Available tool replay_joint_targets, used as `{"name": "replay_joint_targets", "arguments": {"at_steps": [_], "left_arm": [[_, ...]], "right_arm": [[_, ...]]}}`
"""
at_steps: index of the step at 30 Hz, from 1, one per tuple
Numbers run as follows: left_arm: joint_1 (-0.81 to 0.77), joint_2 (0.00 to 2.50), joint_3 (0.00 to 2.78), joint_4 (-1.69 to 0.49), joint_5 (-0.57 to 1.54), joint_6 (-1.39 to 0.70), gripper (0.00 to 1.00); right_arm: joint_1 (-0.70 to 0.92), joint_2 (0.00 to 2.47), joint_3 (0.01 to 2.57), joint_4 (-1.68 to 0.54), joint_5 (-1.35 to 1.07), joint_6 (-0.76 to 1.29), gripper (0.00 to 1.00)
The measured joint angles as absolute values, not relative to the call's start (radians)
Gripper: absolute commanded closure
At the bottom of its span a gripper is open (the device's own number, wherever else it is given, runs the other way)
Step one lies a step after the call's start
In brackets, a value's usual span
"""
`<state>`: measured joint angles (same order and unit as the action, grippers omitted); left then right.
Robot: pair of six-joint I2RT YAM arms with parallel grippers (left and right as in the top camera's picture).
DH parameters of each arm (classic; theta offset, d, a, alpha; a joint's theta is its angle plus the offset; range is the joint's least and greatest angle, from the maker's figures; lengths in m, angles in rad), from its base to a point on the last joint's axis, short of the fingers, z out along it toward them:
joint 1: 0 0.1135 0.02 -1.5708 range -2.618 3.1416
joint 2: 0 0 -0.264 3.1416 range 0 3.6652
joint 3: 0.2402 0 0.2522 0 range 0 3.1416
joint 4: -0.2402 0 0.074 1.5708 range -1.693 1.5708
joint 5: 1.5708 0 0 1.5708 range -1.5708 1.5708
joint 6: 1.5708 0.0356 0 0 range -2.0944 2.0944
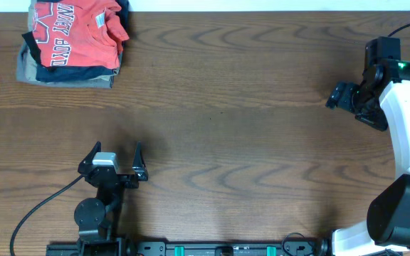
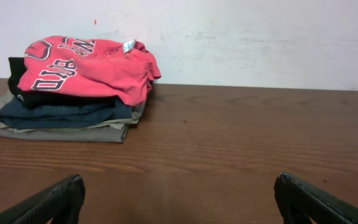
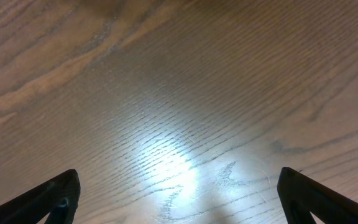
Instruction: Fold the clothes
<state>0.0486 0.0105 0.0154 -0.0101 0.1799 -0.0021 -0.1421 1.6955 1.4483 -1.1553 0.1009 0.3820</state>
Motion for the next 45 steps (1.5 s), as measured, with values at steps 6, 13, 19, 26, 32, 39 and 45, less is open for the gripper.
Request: {"name": "replay_joint_targets", "arguments": {"at_steps": [6,13,19,26,32,39,45], "left_arm": [[0.049,0.010,0.015,-0.010,0.180,-0.002,0.02],[0.049,0.010,0.015,-0.010,0.180,-0.002,0.02],[0.049,0.010,0.015,-0.010,0.180,-0.002,0.02],[0.049,0.010,0.015,-0.010,0.180,-0.002,0.02],[0.049,0.010,0.015,-0.010,0.180,-0.002,0.02],[0.049,0.010,0.016,-0.010,0.179,-0.002,0.02],[0.049,0.010,0.016,-0.011,0.179,-0.002,0.02]], "right_arm": [[-0.142,1.695,1.448,-1.155,0.101,0.382,0.01],[-0.142,1.695,1.448,-1.155,0.101,0.382,0.01],[-0.142,1.695,1.448,-1.155,0.101,0.382,0.01],[-0.142,1.664,1.448,-1.155,0.101,0.382,0.01],[-0.142,1.545,1.448,-1.155,0.101,0.382,0.01],[-0.142,1.378,1.448,-1.155,0.101,0.382,0.01],[-0.142,1.238,1.448,-1.155,0.101,0.382,0.01]]}}
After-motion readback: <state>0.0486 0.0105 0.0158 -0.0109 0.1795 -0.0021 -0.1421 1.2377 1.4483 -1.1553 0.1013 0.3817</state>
